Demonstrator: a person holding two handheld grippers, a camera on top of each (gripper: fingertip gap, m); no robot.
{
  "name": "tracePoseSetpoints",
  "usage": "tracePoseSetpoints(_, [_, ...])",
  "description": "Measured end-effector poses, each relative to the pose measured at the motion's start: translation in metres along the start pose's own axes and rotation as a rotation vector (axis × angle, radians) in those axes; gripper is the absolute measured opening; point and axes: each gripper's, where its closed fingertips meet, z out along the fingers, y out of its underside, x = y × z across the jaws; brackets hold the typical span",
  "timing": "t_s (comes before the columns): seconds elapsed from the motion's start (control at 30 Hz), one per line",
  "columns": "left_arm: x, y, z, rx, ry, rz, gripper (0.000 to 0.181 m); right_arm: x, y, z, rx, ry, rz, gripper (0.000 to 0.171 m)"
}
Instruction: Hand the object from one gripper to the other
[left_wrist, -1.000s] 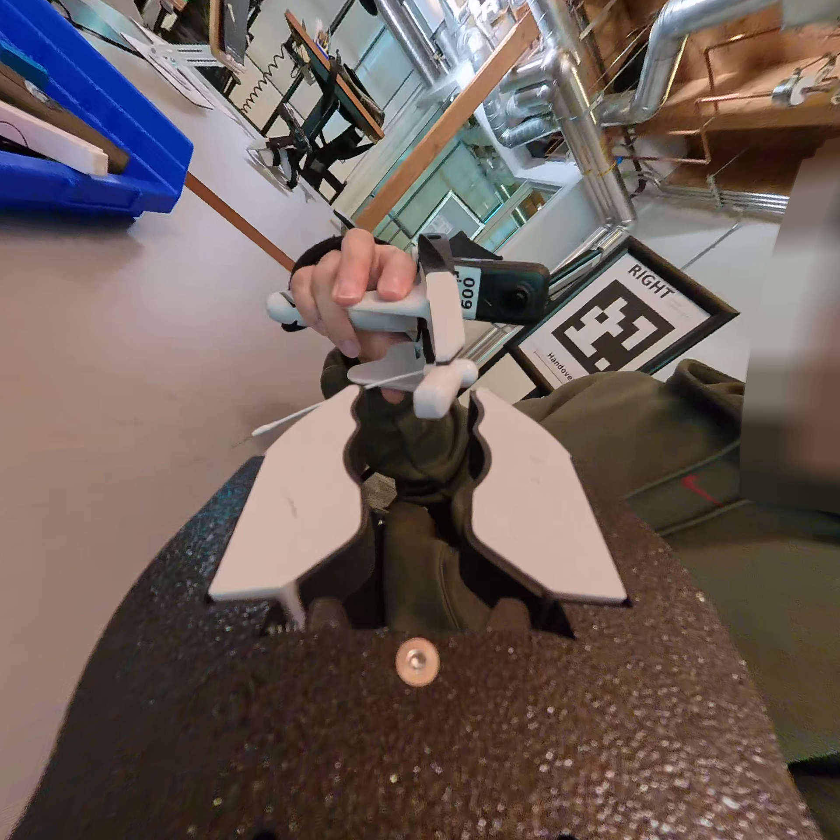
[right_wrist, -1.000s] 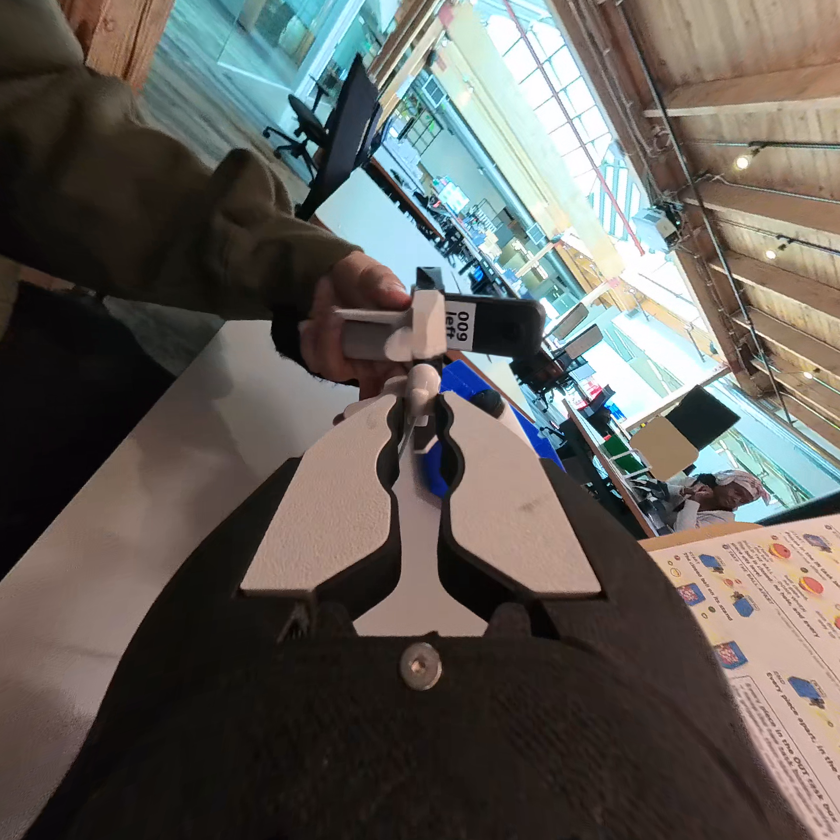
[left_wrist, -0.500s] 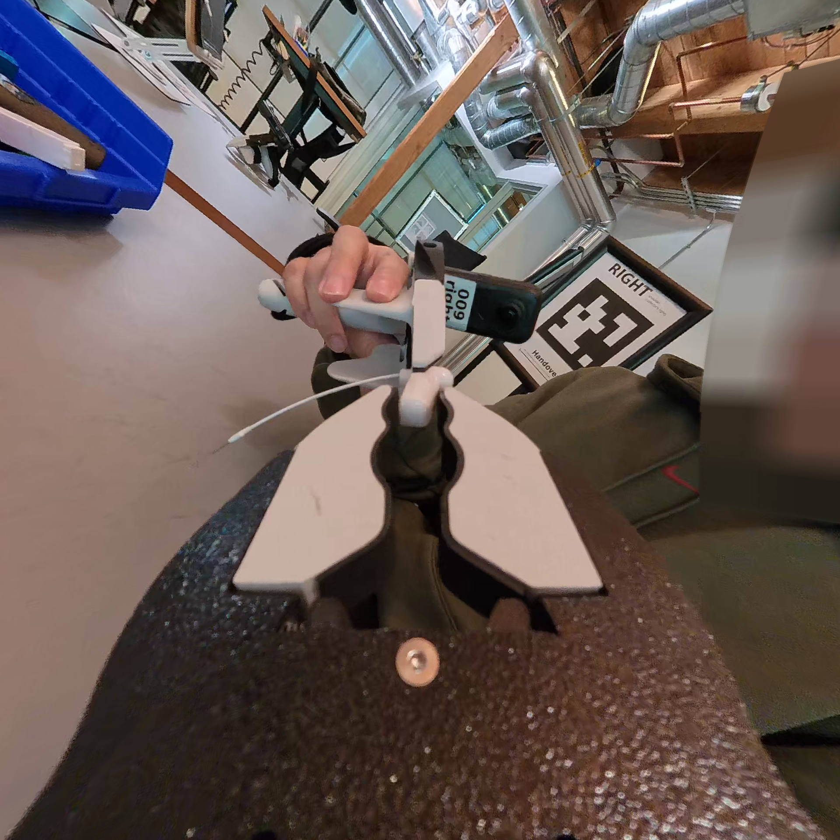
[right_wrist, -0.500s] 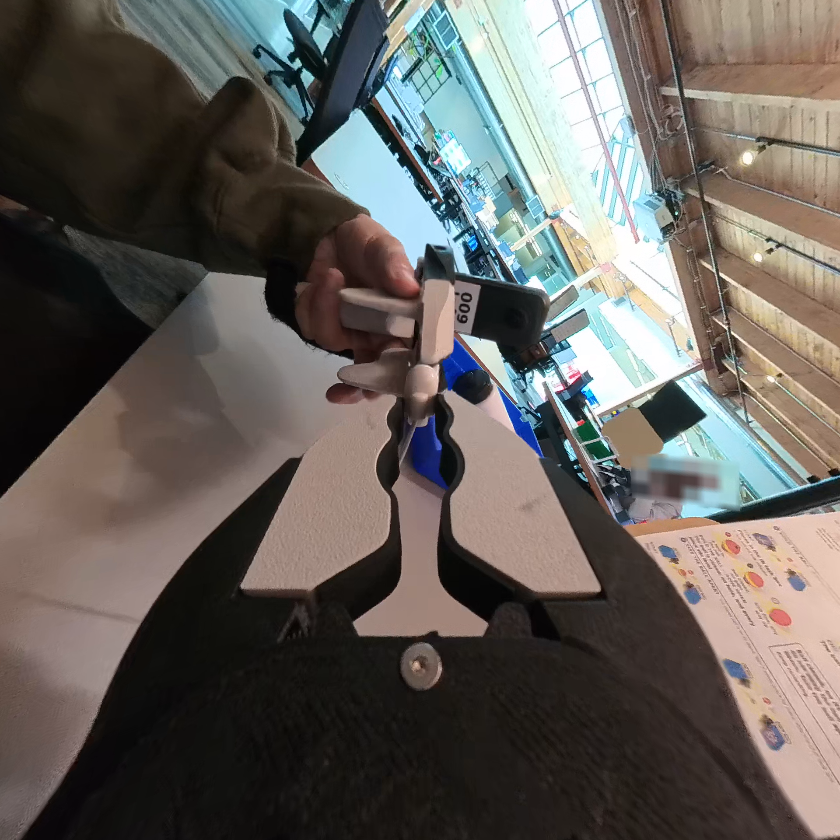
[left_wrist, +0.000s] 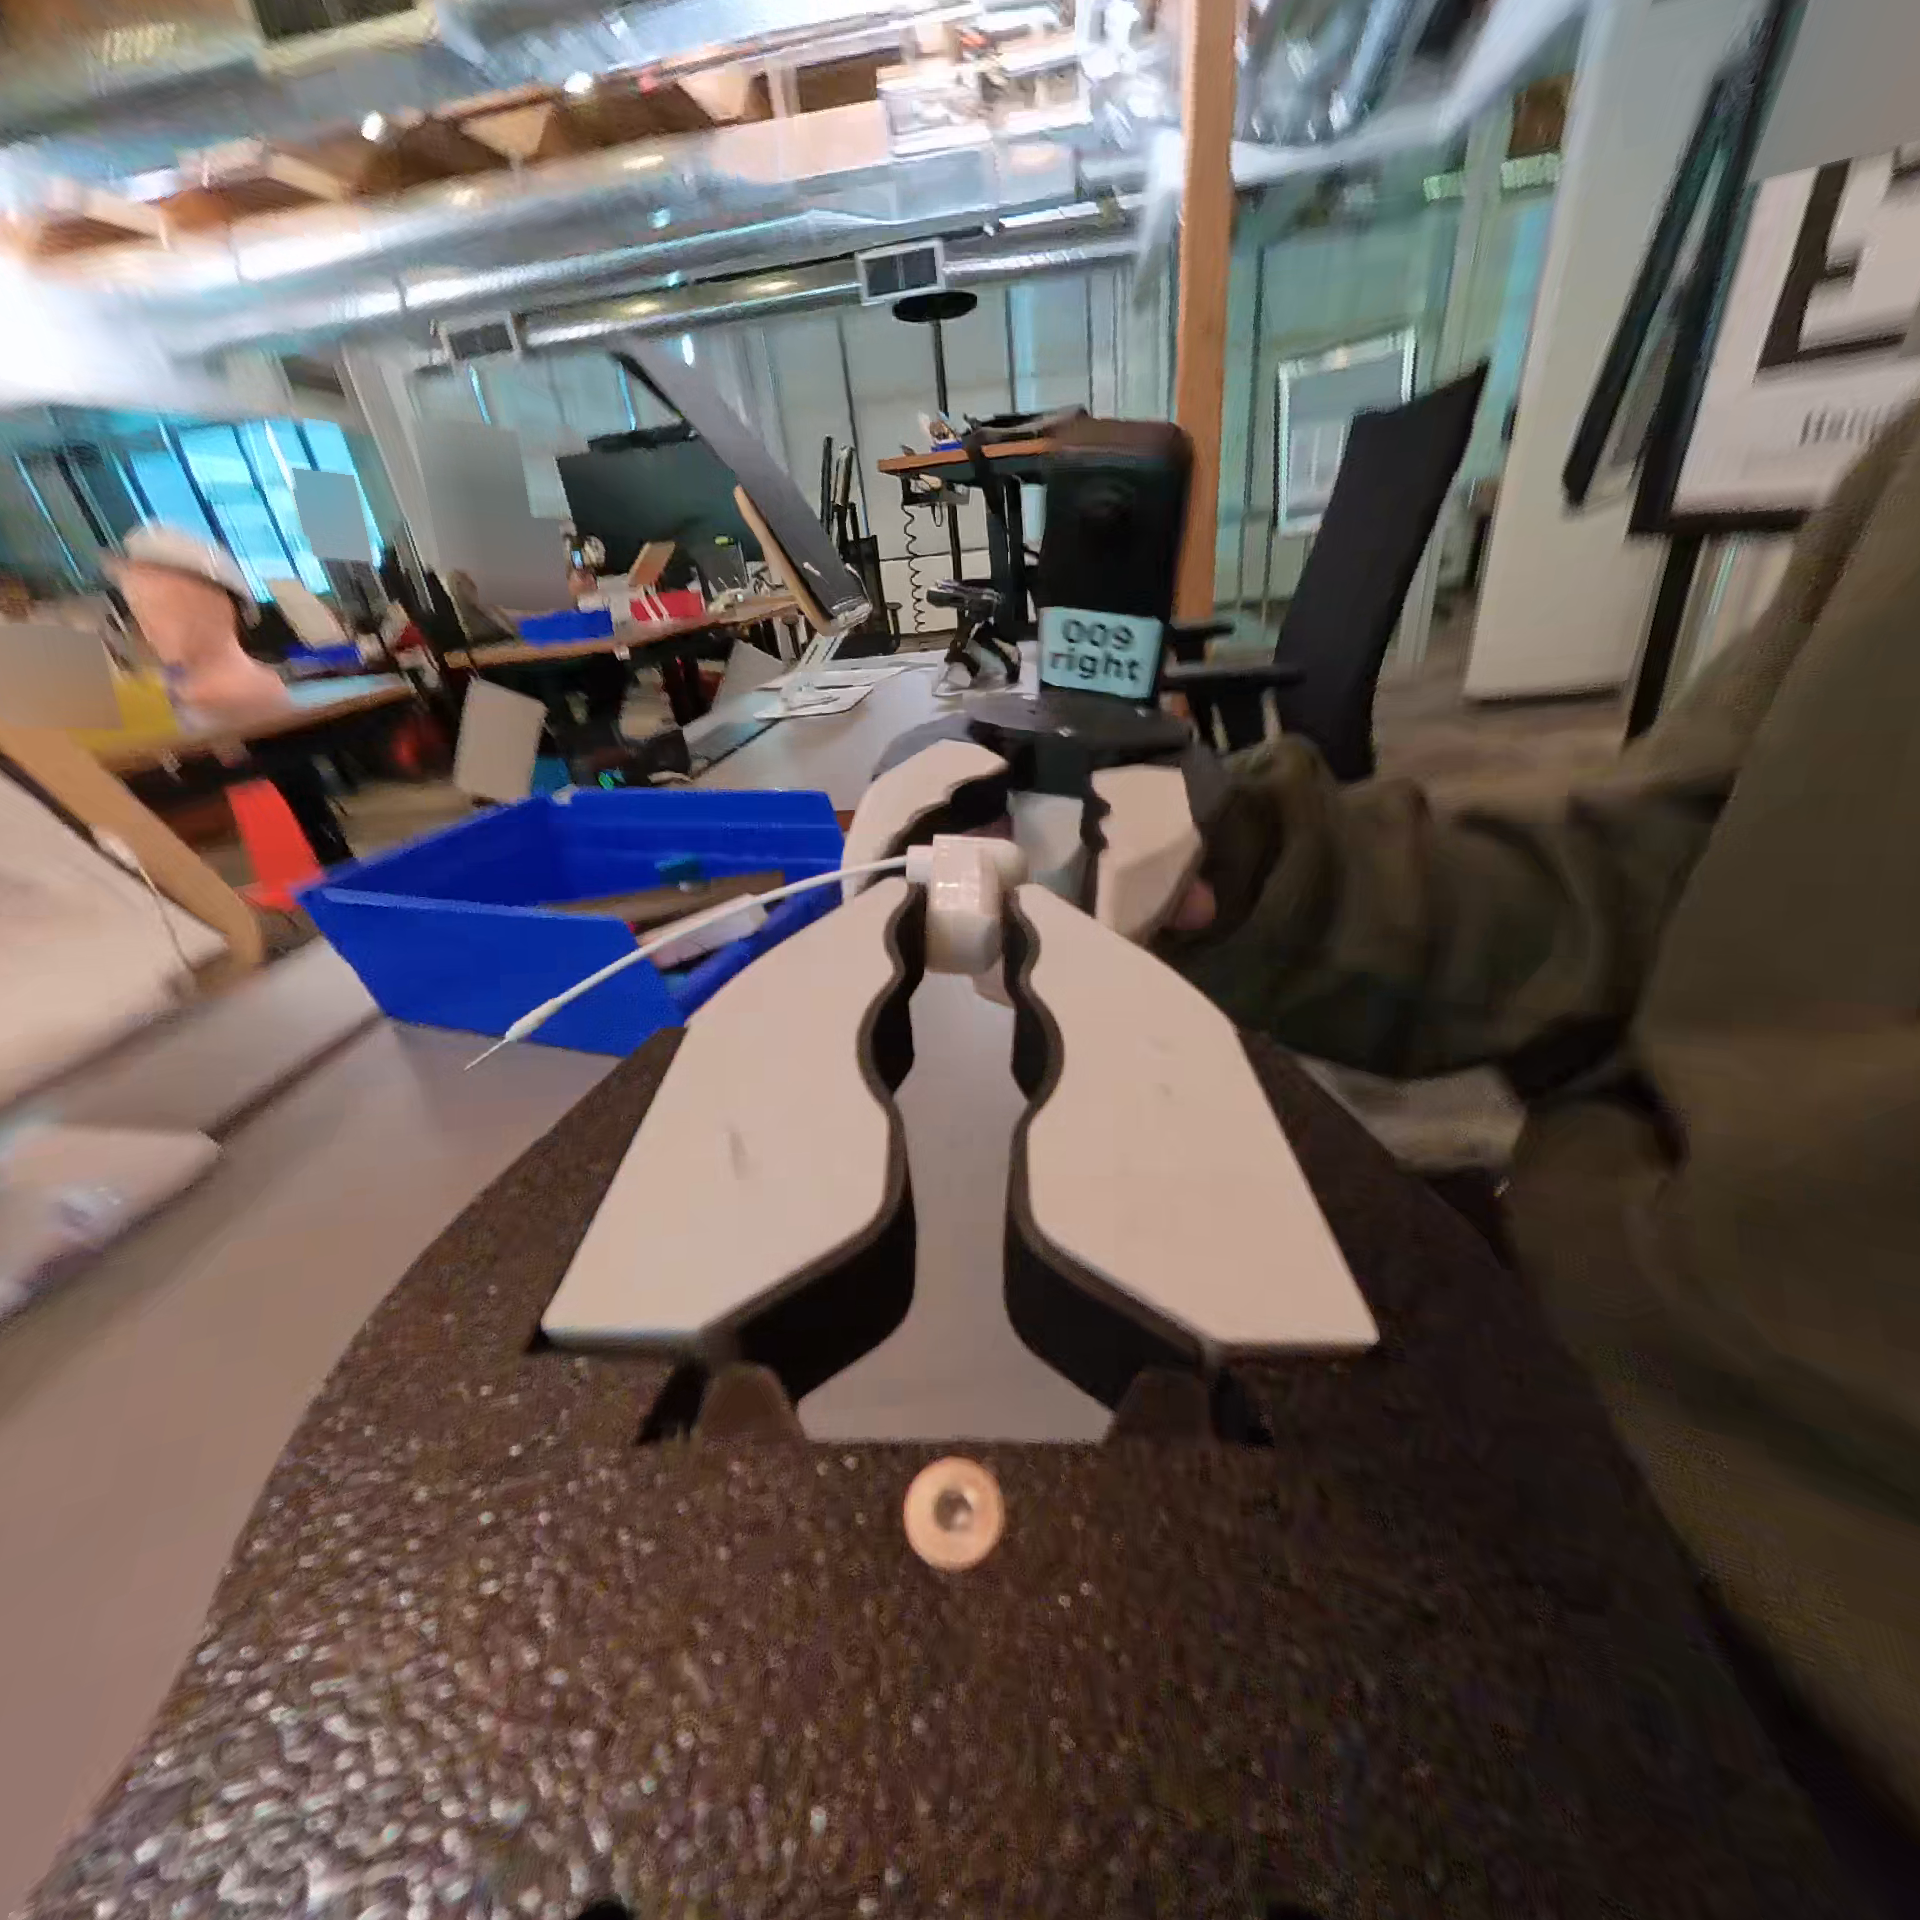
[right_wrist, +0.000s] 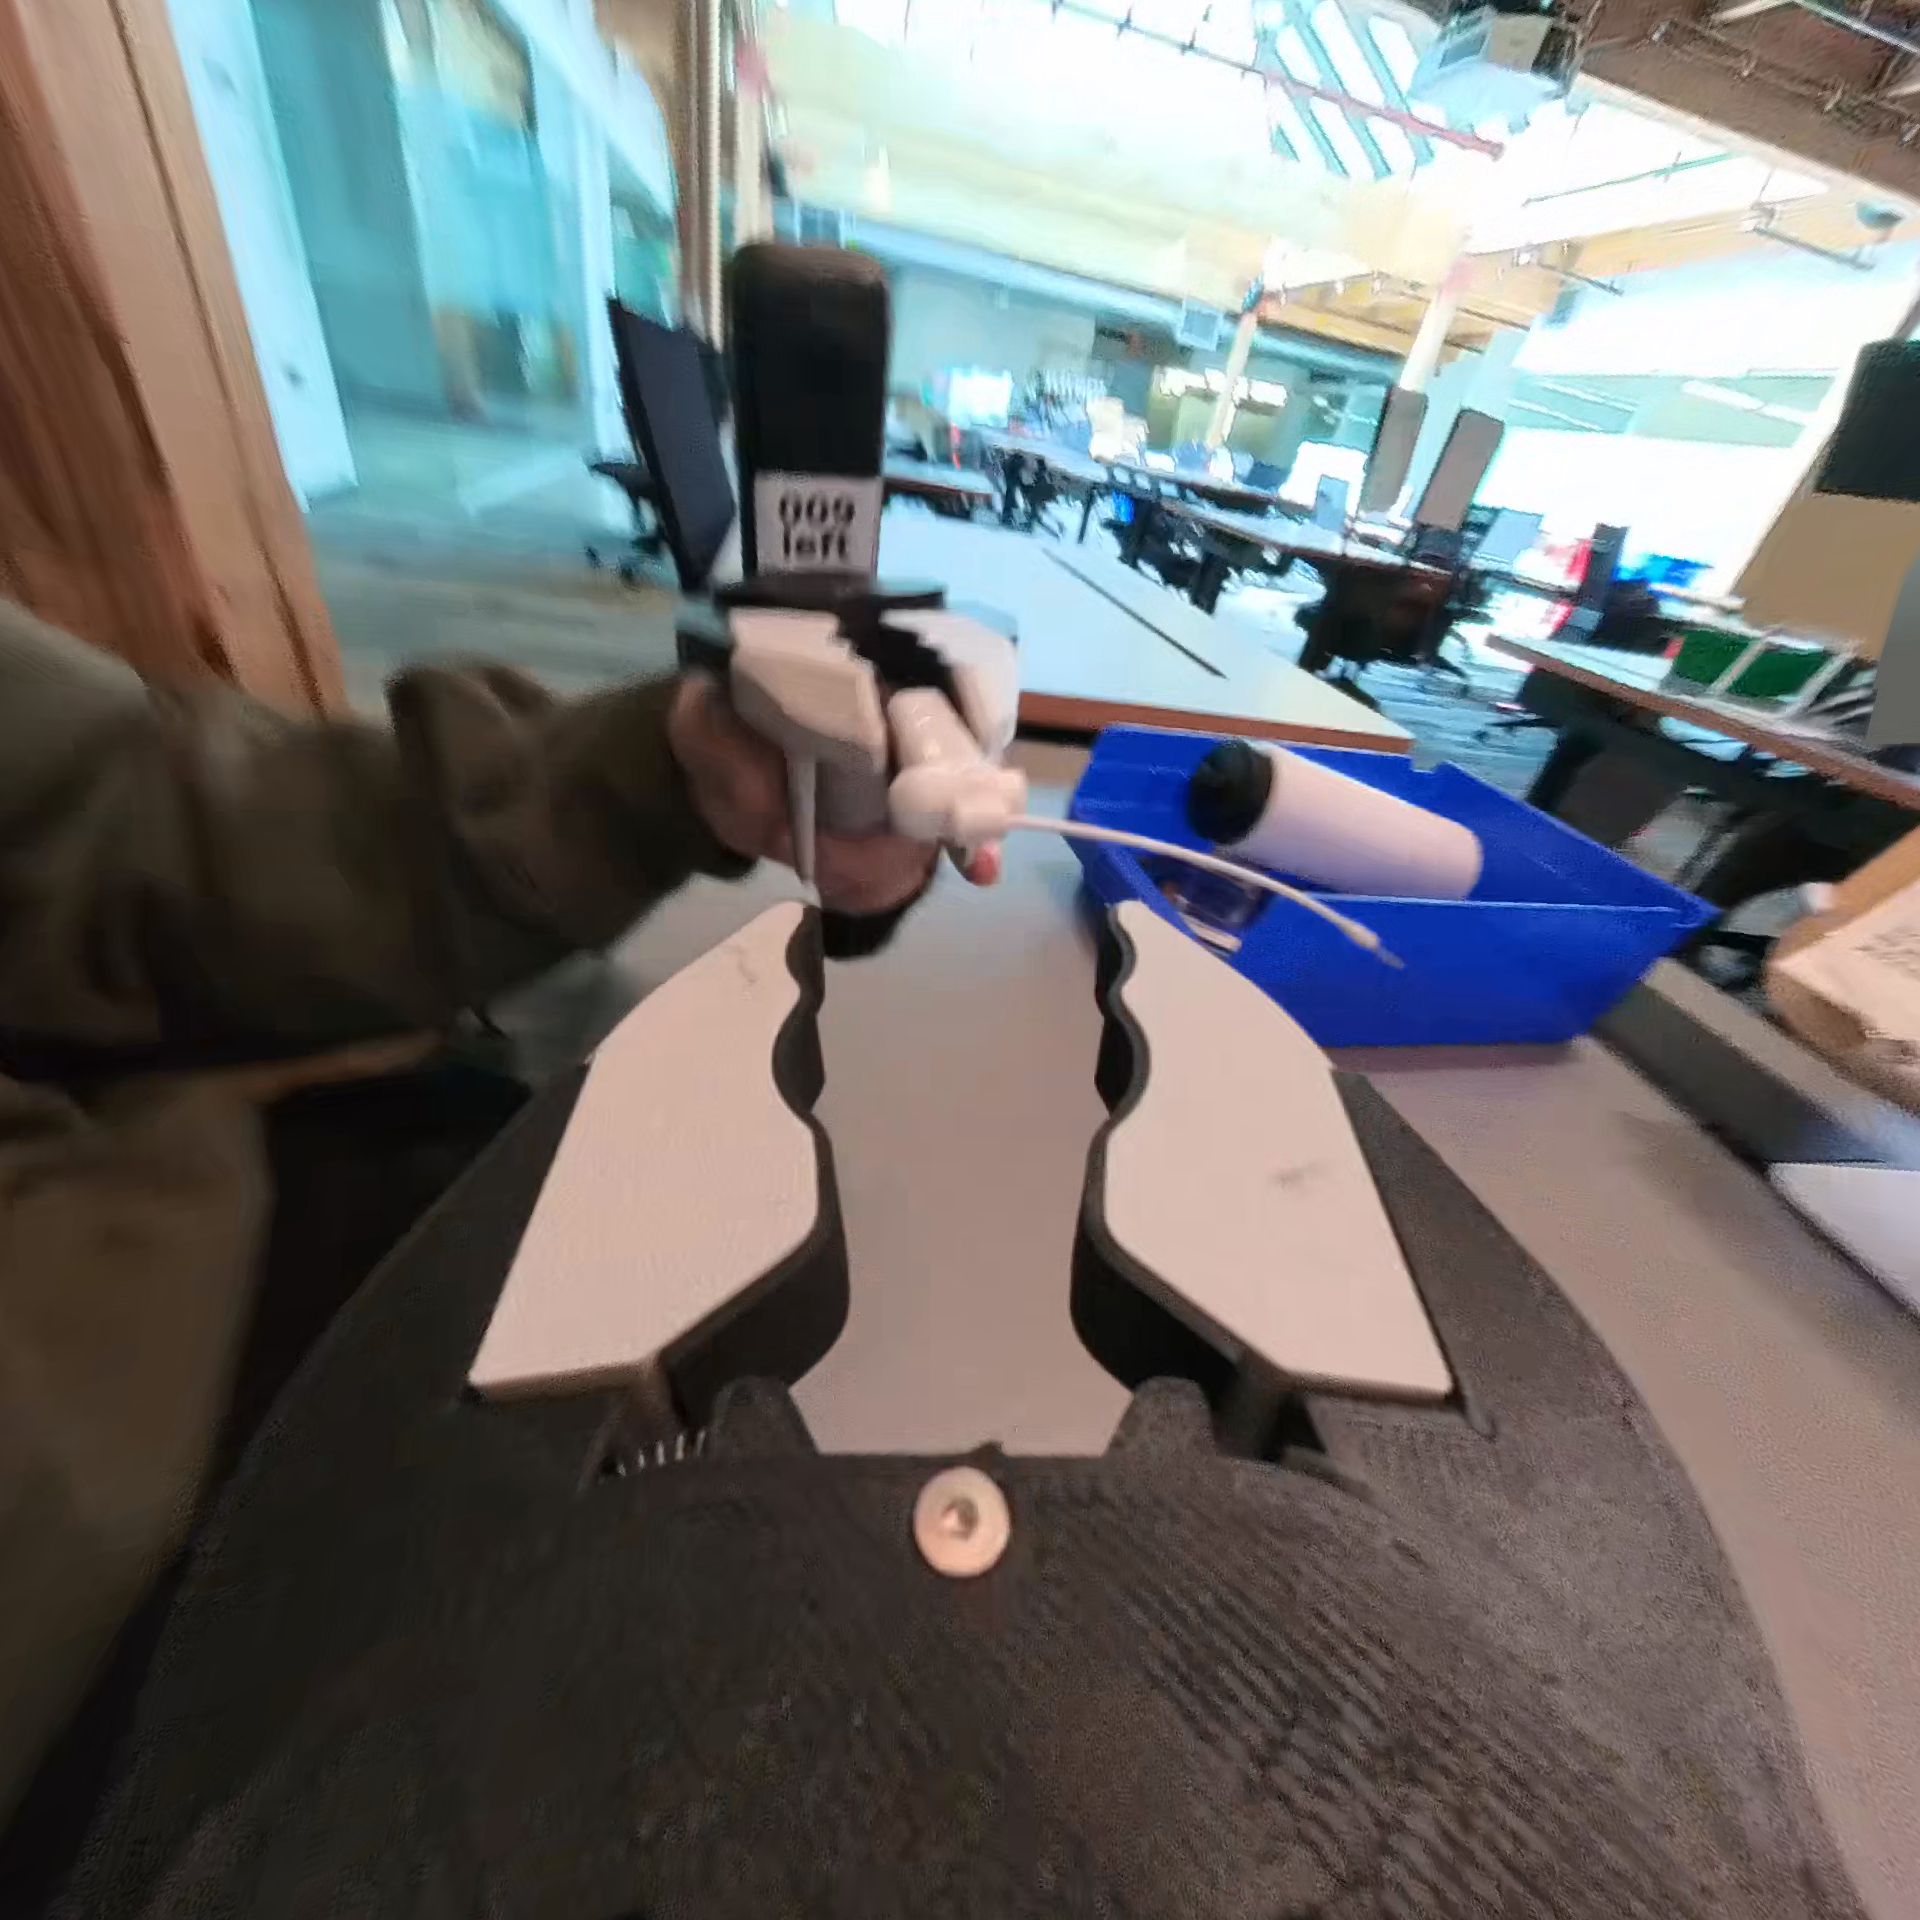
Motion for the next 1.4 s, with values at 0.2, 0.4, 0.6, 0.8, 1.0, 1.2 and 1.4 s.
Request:
tracePoseSetpoints(0.2, [0.005, 0.006, 0.001, -0.059, -0.024, 0.252, 0.013, -0.006, -0.007, 0.009, 0.041, -0.014, 0.053, 0.044])
tracePoseSetpoints(0.4, [0.010, 0.006, 0.002, -0.031, 0.009, 0.254, 0.014, -0.006, -0.014, 0.010, 0.087, 0.001, 0.029, 0.031])
tracePoseSetpoints(0.6, [0.007, 0.012, 0.003, -0.065, -0.002, 0.217, 0.014, -0.007, -0.015, 0.011, 0.105, 0.001, -0.022, 0.024])
tracePoseSetpoints(0.8, [0.006, 0.014, 0.006, -0.079, -0.015, 0.202, 0.014, -0.005, -0.015, 0.008, 0.104, 0.014, -0.063, 0.024])
tracePoseSetpoints(1.0, [-0.005, 0.012, 0.004, -0.062, -0.080, 0.163, 0.025, 0.011, -0.017, 0.002, 0.085, 0.128, -0.121, 0.023])
tracePoseSetpoints(1.2, [-0.030, 0.009, 0.002, -0.240, -0.354, 0.284, 0.029, 0.046, 0.004, -0.009, -0.236, 0.420, -0.367, 0.023])
tracePoseSetpoints(1.4, [-0.033, 0.030, 0.024, -0.384, -0.526, 0.013, 0.037, 0.058, 0.022, -0.003, -0.474, 0.613, -0.716, 0.023])
